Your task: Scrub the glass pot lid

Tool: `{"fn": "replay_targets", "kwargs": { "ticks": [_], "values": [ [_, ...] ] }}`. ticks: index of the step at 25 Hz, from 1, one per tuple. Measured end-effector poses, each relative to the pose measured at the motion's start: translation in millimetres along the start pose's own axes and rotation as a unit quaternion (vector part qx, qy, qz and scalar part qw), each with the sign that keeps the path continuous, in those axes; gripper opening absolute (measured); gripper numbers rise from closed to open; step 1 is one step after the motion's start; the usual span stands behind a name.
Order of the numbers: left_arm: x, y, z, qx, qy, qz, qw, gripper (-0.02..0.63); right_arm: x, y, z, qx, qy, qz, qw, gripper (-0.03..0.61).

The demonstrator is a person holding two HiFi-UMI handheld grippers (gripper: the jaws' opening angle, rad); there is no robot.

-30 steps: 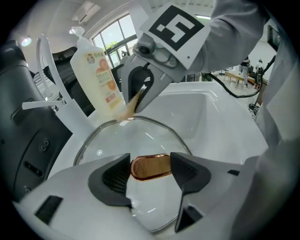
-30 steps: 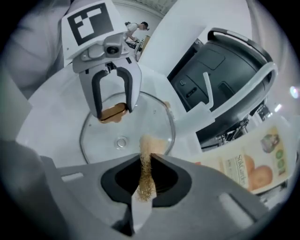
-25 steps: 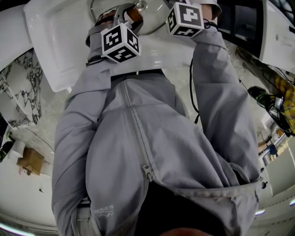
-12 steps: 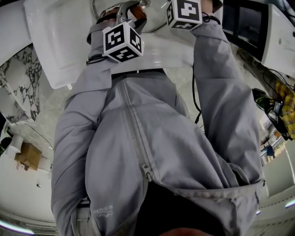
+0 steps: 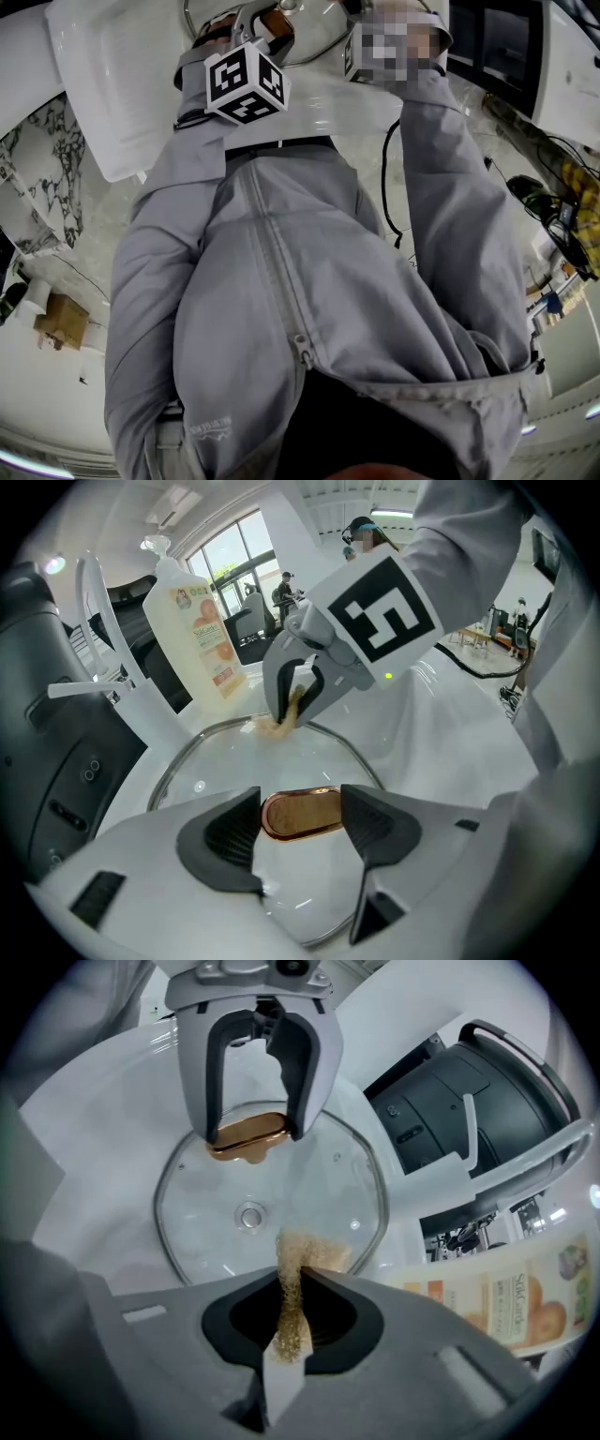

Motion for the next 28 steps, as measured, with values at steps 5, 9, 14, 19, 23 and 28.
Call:
{"fn": "replay_targets", "kwargs": {
  "ticks": [5, 9, 14, 19, 23, 28],
  "values": [
    [-1, 0, 0, -0.001, -0.004, 0.000, 1.0000, 0.265, 0, -4, 46, -0.025, -0.056, -0.002, 0.998, 0.035],
    [-1, 0, 0, -0.001, -0.005, 0.000, 1.0000, 0.264, -2, -10, 69, -0.057, -0.098, 0.001, 0.994, 0.035],
    [-1, -2, -1, -0.001, -0.005, 0.005, 1.0000, 0.264, -6, -22, 105, -0.093, -0.176, -0.013, 0.980, 0.035],
    [-1, -1, 0, -0.002, -0.006, 0.008, 0.9999, 0.264, -8, -41, 130, -0.106, -0.263, -0.033, 0.959, 0.035],
    [-2, -4, 1, -0.004, -0.006, 0.009, 0.9999, 0.264, -23, -57, 131, -0.091, -0.308, -0.062, 0.945, 0.035],
    [-5, -3, 2, -0.009, -0.012, 0.004, 0.9999, 0.264, -53, -70, 113, -0.004, -0.337, -0.111, 0.935, 0.035]
  ]
}}
Point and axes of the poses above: the fingertips, and each gripper's own axes: x forward along the fingers, z to its left, y out of its underside, the point moved 4 cm from there along -x, backward along the fingers, and after that the axes turned 15 degrees about z, right-handed, at the moved point
